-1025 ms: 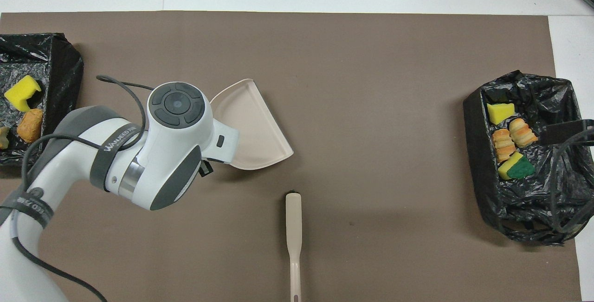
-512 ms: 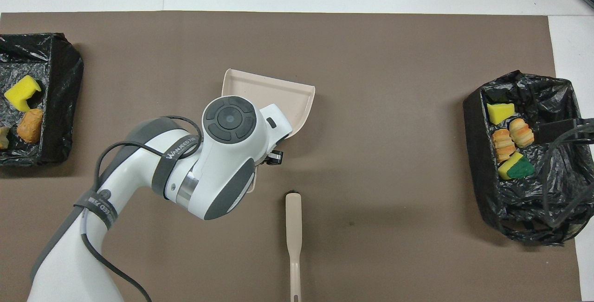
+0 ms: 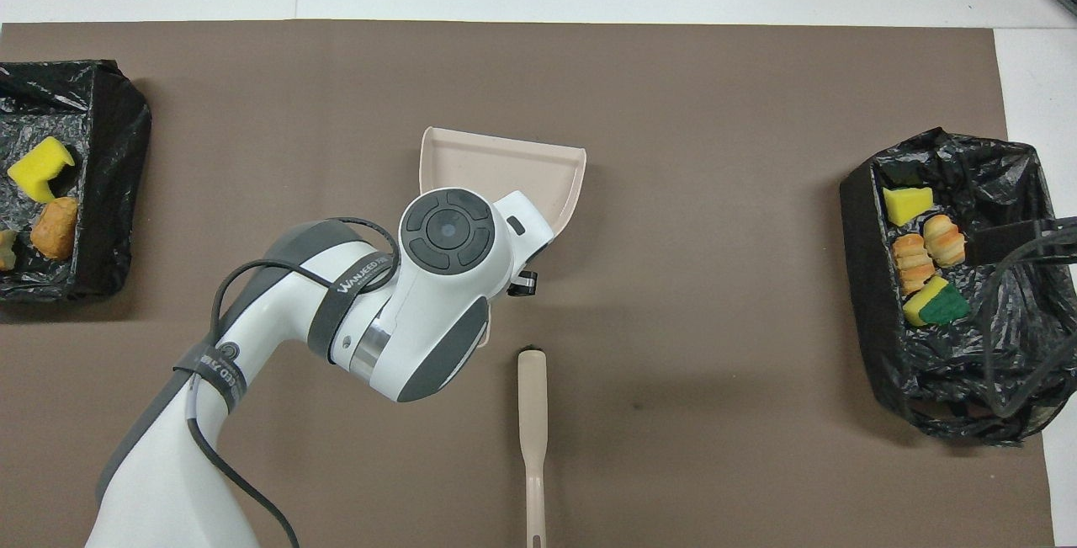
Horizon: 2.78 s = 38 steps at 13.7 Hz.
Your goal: Sweep and dump trash in bin
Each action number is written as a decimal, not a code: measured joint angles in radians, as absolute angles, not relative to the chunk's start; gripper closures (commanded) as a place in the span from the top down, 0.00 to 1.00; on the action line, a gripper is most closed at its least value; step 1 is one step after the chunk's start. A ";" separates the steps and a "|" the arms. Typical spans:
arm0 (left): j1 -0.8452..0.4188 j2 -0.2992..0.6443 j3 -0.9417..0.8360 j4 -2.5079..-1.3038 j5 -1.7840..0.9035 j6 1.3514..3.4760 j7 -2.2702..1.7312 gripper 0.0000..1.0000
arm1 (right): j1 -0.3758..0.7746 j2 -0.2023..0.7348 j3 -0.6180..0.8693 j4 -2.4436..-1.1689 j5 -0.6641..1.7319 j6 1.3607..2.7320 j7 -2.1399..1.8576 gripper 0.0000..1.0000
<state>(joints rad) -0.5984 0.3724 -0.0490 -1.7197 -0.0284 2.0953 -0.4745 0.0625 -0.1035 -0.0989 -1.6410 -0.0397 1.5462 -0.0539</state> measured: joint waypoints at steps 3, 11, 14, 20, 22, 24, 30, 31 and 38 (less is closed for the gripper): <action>-0.600 0.429 -0.053 -1.697 -0.032 2.112 -0.479 0.00 | 0.062 -0.104 -0.099 -1.643 -0.040 1.546 -0.054 1.00; -0.631 0.433 -0.055 -1.699 -0.034 2.110 -0.621 1.00 | 0.062 -0.105 -0.099 -1.645 -0.040 1.546 -0.054 1.00; -0.629 0.402 -0.037 -1.698 -0.034 2.096 -0.618 1.00 | 0.062 -0.106 -0.099 -1.645 -0.040 1.546 -0.054 1.00; -0.440 0.228 0.021 -1.746 -0.022 1.954 -0.285 1.00 | 0.062 -0.106 -0.099 -1.646 -0.040 1.546 -0.054 1.00; -0.334 0.154 0.027 -1.759 -0.021 1.889 -0.106 1.00 | 0.062 -0.106 -0.099 -1.646 -0.040 1.546 -0.054 1.00; -0.240 0.083 0.031 -1.758 -0.020 1.862 0.052 1.00 | 0.062 -0.106 -0.099 -1.646 -0.040 1.546 -0.054 1.00; -0.138 0.002 0.037 -1.595 -0.016 1.655 0.226 1.00 | 0.062 -0.106 -0.099 -1.647 -0.040 1.546 -0.042 1.00; -0.138 0.001 0.042 -1.563 -0.015 1.617 0.227 1.00 | 0.062 -0.106 -0.099 -1.647 -0.040 1.546 -0.042 1.00; -0.134 -0.007 0.067 -1.518 -0.014 1.504 0.303 1.00 | 0.062 -0.106 -0.099 -1.647 -0.040 1.546 -0.042 1.00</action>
<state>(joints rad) -0.1339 -0.0065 0.0674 -1.5183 -0.0141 1.5040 0.3026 0.0625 -0.1060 -0.0990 -1.6471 -0.0397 1.5462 -0.0417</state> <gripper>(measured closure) 0.000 0.000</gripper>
